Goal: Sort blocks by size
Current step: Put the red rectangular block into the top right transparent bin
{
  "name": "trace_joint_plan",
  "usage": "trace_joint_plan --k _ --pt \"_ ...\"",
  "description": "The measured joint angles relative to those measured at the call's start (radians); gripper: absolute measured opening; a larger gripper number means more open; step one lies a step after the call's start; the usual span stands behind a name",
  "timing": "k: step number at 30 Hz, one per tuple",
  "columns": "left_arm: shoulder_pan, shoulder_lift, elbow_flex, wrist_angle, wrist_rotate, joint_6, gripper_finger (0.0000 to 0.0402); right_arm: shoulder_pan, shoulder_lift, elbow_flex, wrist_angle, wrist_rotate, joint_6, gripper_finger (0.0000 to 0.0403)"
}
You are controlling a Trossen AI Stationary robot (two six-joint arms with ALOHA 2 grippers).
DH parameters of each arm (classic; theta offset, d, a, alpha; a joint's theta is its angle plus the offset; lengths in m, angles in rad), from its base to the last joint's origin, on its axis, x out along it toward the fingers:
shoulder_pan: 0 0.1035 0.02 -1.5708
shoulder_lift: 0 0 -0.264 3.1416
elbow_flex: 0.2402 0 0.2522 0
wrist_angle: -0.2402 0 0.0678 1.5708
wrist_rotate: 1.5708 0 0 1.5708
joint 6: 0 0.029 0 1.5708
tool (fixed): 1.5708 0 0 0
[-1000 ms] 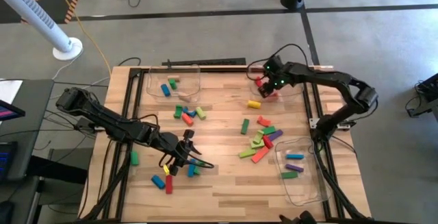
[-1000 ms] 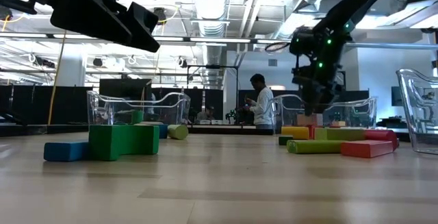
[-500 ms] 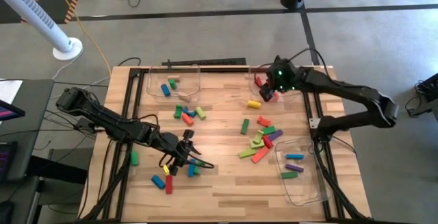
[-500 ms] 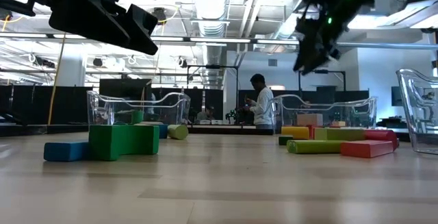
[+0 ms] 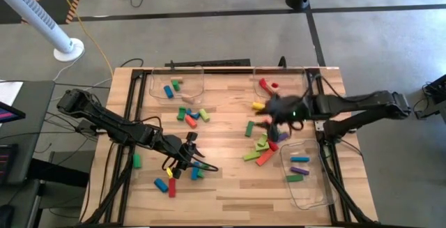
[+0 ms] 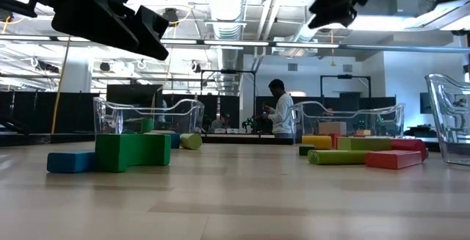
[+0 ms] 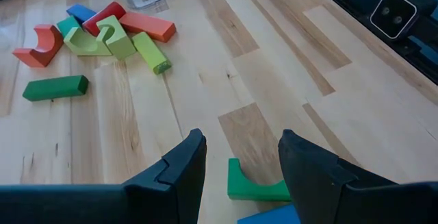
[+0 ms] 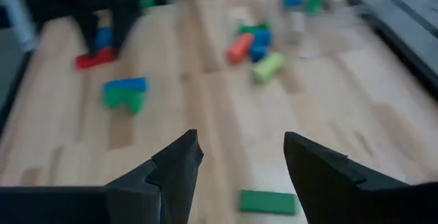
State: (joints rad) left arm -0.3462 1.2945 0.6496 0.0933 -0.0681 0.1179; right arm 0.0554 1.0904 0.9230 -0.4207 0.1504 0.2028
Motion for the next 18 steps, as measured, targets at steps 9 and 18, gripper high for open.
trace_joint_plan --k 9,18 --pt "0.000 0.000 0.000 -0.008 0.000 -0.013 0.0173 0.264 0.134 0.000 0.107 0.042 -0.002 0.0242" --pt "0.000 0.000 0.000 -0.016 0.000 -0.045 0.0173 0.366 0.321 0.001 0.263 0.061 -0.053 0.0242"
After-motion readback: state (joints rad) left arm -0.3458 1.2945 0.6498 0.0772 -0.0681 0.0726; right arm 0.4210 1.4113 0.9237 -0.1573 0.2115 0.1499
